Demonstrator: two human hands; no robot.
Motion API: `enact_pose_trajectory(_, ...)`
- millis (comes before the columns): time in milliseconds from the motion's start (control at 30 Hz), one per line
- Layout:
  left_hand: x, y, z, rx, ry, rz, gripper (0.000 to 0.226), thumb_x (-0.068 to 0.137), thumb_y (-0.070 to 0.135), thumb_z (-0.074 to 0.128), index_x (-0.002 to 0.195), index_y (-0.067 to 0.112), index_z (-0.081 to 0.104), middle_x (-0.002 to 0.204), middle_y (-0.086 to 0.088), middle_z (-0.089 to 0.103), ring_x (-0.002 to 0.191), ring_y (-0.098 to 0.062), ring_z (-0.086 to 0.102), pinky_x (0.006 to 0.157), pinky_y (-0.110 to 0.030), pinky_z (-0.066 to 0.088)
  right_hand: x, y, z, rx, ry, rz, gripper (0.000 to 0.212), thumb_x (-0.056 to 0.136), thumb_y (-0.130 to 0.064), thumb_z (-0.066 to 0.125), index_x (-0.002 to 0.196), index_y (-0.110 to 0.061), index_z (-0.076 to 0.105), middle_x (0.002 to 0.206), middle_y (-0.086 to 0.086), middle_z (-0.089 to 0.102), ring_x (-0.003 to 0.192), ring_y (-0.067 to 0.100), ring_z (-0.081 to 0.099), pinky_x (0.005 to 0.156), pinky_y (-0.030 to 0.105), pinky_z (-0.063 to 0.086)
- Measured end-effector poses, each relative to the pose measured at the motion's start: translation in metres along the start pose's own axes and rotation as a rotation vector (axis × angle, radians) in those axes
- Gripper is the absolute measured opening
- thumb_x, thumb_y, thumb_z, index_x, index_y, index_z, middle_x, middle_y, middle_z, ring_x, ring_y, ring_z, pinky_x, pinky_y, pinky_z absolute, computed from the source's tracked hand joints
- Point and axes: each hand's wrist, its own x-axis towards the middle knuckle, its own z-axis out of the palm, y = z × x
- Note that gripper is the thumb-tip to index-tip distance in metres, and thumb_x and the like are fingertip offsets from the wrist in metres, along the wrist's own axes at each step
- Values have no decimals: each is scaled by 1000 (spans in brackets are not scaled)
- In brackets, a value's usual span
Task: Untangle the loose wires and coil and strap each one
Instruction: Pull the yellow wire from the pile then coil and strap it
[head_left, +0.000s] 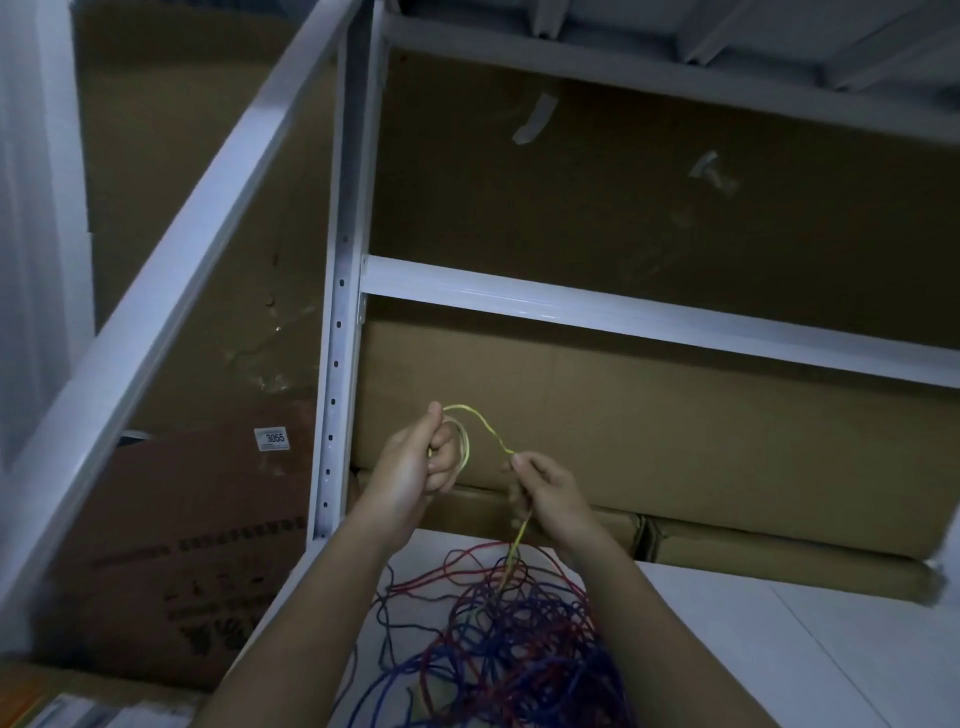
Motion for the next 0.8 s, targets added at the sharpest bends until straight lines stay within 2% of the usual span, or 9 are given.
enact_pose_trajectory(67,3,1,1,-44,-14,5,43,102,36,34,63,18,41,44,8,27,35,-5,20,40,-17,26,8,-15,4,-4,142,0,21,99,-27,50,87,-21,65,70,-8,51,61,3,44,56,20,36)
enact_pose_trajectory(167,6,4,3,-80,-43,20,42,98,40,38,63,17,43,45,8,25,34,-5,19,41,-18,25,19,-49,4,-30,411,-241,16,97,-28,52,89,-23,65,82,-11,61,74,-1,52,60,9,38)
enact_pose_trajectory(300,7,9,7,-106,-49,46,39,86,44,46,57,19,46,41,8,25,32,-5,19,42,-19,26,29,-66,2,-308,583,-377,28,97,-43,47,100,-24,68,79,-6,66,75,16,61,62,28,43)
enact_pose_trajectory(367,7,15,8,-147,-31,49,39,84,44,49,53,20,48,39,9,25,31,-4,19,41,-18,29,32,-59,2,-613,533,-339,39,97,-51,40,112,-27,66,82,0,69,75,21,64,62,29,45)
enact_pose_trajectory(433,9,20,8,-188,-10,52,39,87,42,49,54,20,49,38,9,24,30,-4,18,41,-17,29,31,-47,7,-851,368,-267,45,97,-55,35,118,-27,64,83,1,69,75,20,65,63,29,48)
enact_pose_trajectory(567,15,20,3,-295,27,93,38,104,33,31,73,14,45,45,9,29,32,-3,22,43,-17,33,20,-16,25,-974,-22,-233,44,98,-54,33,99,-26,67,59,-10,50,67,19,58,58,27,39)
enact_pose_trajectory(633,19,14,0,-339,56,88,34,105,27,27,80,13,45,50,7,35,36,-4,28,52,-19,34,10,-4,31,-1054,-155,-343,42,100,-51,33,90,-25,65,64,-4,54,70,23,57,59,30,40)
enact_pose_trajectory(700,24,5,-4,-299,126,89,27,104,22,28,86,13,46,58,5,43,42,-6,38,60,-23,33,-1,7,31,-1157,-189,-577,41,101,-46,34,97,-21,66,83,3,65,78,24,58,62,30,34)
enact_pose_trajectory(800,30,-10,-11,145,245,125,23,104,21,30,92,13,48,67,4,58,56,-7,55,75,-27,40,-15,13,26,-1091,-210,-934,22,96,-29,51,96,-15,69,84,3,69,73,20,59,59,26,30)
